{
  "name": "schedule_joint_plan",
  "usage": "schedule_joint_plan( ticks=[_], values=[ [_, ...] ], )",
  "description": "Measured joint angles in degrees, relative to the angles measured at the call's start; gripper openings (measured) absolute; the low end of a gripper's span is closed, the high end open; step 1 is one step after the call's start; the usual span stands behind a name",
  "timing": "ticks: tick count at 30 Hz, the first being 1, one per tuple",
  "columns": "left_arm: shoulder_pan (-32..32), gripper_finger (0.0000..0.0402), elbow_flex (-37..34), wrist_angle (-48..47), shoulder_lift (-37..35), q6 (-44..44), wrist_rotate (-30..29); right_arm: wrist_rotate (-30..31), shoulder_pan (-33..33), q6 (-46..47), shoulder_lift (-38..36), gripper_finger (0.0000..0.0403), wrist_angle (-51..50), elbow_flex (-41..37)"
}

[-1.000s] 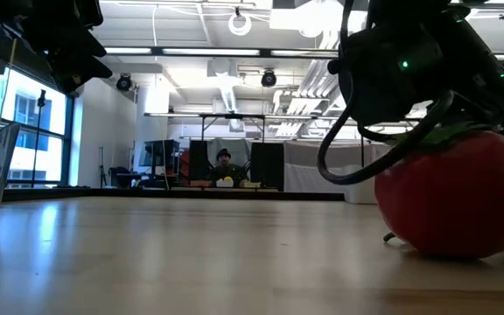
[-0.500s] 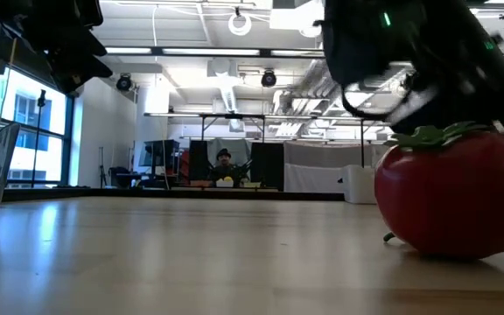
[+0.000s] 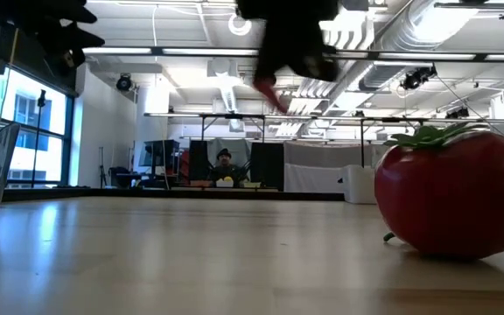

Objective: Sort produce into baskets
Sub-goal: Put the orange chili pepper into the black bin

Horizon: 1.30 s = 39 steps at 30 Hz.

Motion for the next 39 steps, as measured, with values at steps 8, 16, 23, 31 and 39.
schedule_joint_plan(
  ticks=[8, 16, 23, 31, 39],
  values=[
    [0.0, 0.013, 0.0, -0.04, -3.77, -1.29, -3.09, 14.98, -1.62, 10.6, 5.39, 0.0, 38.47, 0.08],
    [0.0, 0.013, 0.0, -0.19, -5.01, -0.82, -5.2, 17.39, -1.33, 9.7, 17.34, 0.0, 42.71, 13.02],
    [0.0, 0.013, 0.0, -0.26, -5.06, 2.13, -12.37, 13.91, -1.36, 8.65, 30.57, 0.0, 29.58, 34.24],
    [0.02, 0.013, 0.0, -0.39, -5.01, 3.64, -12.59, 8.83, -1.93, 11.35, 36.84, 0.0014, 26.09, 42.89],
    [0.02, 0.013, 0.0, -0.44, -5.03, 3.68, -12.15, 5.76, -2.71, 12.82, 36.98, 0.0126, 25.44, 42.91]
  ],
)
